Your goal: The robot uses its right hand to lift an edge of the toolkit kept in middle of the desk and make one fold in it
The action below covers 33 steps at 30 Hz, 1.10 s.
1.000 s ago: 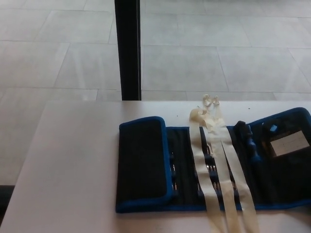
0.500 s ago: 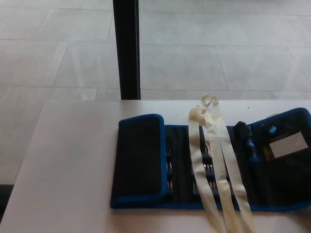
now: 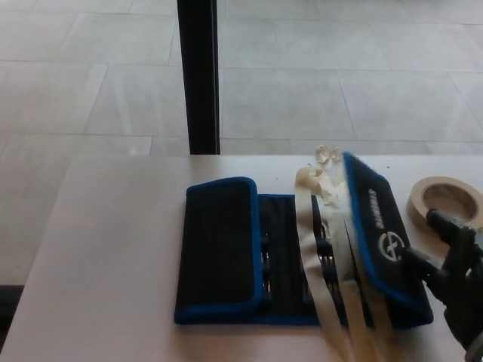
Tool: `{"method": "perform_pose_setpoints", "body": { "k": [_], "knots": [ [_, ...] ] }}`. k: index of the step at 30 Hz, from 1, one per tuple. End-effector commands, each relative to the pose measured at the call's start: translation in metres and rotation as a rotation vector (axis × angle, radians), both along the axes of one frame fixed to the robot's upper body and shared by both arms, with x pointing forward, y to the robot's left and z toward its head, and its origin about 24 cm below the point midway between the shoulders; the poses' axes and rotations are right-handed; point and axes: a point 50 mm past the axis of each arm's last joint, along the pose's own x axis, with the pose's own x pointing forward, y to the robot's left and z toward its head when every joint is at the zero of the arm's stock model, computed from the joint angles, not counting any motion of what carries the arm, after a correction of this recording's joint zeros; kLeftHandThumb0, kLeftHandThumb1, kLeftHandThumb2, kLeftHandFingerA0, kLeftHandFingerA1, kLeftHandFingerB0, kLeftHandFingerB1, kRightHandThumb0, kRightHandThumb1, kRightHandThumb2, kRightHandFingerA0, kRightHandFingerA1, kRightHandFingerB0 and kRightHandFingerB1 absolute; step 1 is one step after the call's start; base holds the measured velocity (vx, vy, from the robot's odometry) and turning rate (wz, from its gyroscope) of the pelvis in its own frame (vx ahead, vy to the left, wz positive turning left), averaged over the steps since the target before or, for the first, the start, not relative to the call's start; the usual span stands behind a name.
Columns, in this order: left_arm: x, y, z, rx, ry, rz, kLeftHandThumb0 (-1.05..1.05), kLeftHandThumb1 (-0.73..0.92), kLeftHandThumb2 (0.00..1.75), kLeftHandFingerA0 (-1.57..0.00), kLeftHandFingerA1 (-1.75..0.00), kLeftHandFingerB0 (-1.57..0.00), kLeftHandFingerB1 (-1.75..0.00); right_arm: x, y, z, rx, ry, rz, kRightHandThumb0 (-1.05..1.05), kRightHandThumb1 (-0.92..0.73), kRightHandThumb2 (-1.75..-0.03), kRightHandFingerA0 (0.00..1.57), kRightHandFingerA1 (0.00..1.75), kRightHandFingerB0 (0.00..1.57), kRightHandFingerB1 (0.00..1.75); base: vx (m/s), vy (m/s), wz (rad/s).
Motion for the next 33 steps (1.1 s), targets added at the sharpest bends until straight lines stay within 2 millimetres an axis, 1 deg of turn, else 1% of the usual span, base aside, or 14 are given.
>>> {"method": "perform_pose_setpoints", "body": {
  "k": [1,2,3,5,14,15,16,17,19,22,23,27,28,33],
  "knots": [
    [-0.001,0.007,0.004,0.029,0.021,0.019,-0.96,0.86,0.92,-0.39,-0.52,-0.19,-0.39,-0.006,0.012,0.013,-0.216,-0.141,0.175,-0.64,-0.86,-0.65,0.5,0.57,0.44,0.48,0.0,0.0,0.0],
    [0.001,0.008,0.005,0.033,0.021,0.025,-0.86,0.84,1.2,-0.4,-0.6,-0.09,-0.31,-0.007,0.012,0.009,-0.222,-0.13,0.191,-0.65,-0.67,-1.01,0.45,0.64,0.39,0.59,0.0,0.0,0.0],
    [0.001,0.008,0.005,0.035,0.022,0.021,-0.85,0.82,1.18,-0.39,-0.58,-0.12,-0.45,-0.007,0.012,0.006,-0.241,-0.115,0.201,-0.65,-0.86,-0.65,0.5,0.59,0.41,0.49,0.0,0.0,0.0],
    [0.001,0.008,0.005,0.033,0.018,0.016,-0.95,0.91,0.87,-0.43,-0.52,-0.27,-0.41,-0.008,0.011,-0.001,-0.268,-0.084,0.216,-0.64,-0.86,-0.65,0.5,0.6,0.41,0.49,0.0,0.0,0.0],
    [0.006,0.01,0.007,0.046,0.037,-0.001,-0.94,0.92,0.85,-0.45,-0.51,-0.29,-0.4,-0.005,-0.01,-0.039,-0.764,0.097,0.331,-0.65,-0.89,-0.66,0.49,0.6,0.41,0.47,0.0,0.0,0.0],
    [0.007,0.01,0.007,0.043,0.034,0.003,-0.93,0.92,0.86,-0.45,-0.51,-0.29,-0.4,-0.004,-0.014,-0.042,-0.805,0.122,0.326,-0.57,-0.69,-1.11,0.49,0.69,0.28,0.55,0.0,0.0,0.0],
    [0.008,0.011,0.008,0.044,0.032,0.002,-0.93,0.92,0.86,-0.45,-0.51,-0.29,-0.4,-0.003,-0.015,-0.042,-0.809,0.123,0.324,-0.57,-0.69,-1.11,0.49,0.69,0.28,0.55,0.0,0.0,0.0],
    [0.009,0.01,0.009,0.05,0.027,-0.001,-0.91,0.92,0.86,-0.45,-0.52,-0.28,-0.41,-0.002,-0.018,-0.044,-0.833,0.133,0.319,-0.63,-0.88,-0.66,0.48,0.61,0.42,0.48,0.0,0.0,0.0],
    [0.01,0.01,0.01,0.054,0.022,-0.003,-0.94,0.87,0.93,-0.4,-0.51,-0.2,-0.4,-0.001,-0.022,-0.047,-0.856,0.151,0.315,-0.54,-0.67,-1.09,0.47,0.69,0.27,0.56,0.0,0.0,0.0],
    [0.01,0.012,0.01,0.048,0.013,-0.014,-0.95,0.91,0.87,-0.43,-0.49,-0.29,-0.4,0.001,-0.039,-0.057,-0.948,0.247,0.302,-0.6,-0.88,-0.66,0.46,0.61,0.38,0.47,0.0,0.0,0.0],
    [0.011,0.012,0.01,0.049,0.011,-0.01,-0.93,0.91,0.85,-0.43,-0.5,-0.28,-0.4,0.001,-0.042,-0.058,-0.955,0.263,0.289,-0.56,-0.69,-1.09,0.49,0.7,0.26,0.54,0.0,0.0,0.0],
    [0.01,0.012,0.009,0.054,0.019,-0.006,-0.97,0.85,0.92,-0.4,-0.52,-0.22,-0.4,0.001,-0.047,-0.063,-0.981,0.288,0.281,-0.53,-0.67,-1.1,0.48,0.71,0.23,0.54,0.0,0.0,0.0],
    [0.009,0.013,0.009,0.052,0.024,-0.016,-0.95,0.91,0.87,-0.42,-0.5,-0.25,-0.39,0.001,-0.046,-0.062,-0.966,0.298,0.292,-0.63,-0.89,-0.66,0.44,0.61,0.36,0.47,0.0,0.0,0.0],
    [0.007,0.013,0.009,0.044,0.024,-0.006,-0.94,0.92,0.85,-0.45,-0.51,-0.31,-0.4,0.007,-0.038,-0.04,-0.75,0.225,0.273,-0.63,-0.9,-0.66,0.41,0.57,0.36,0.46,0.0,0.0,0.0]
  ]
}}
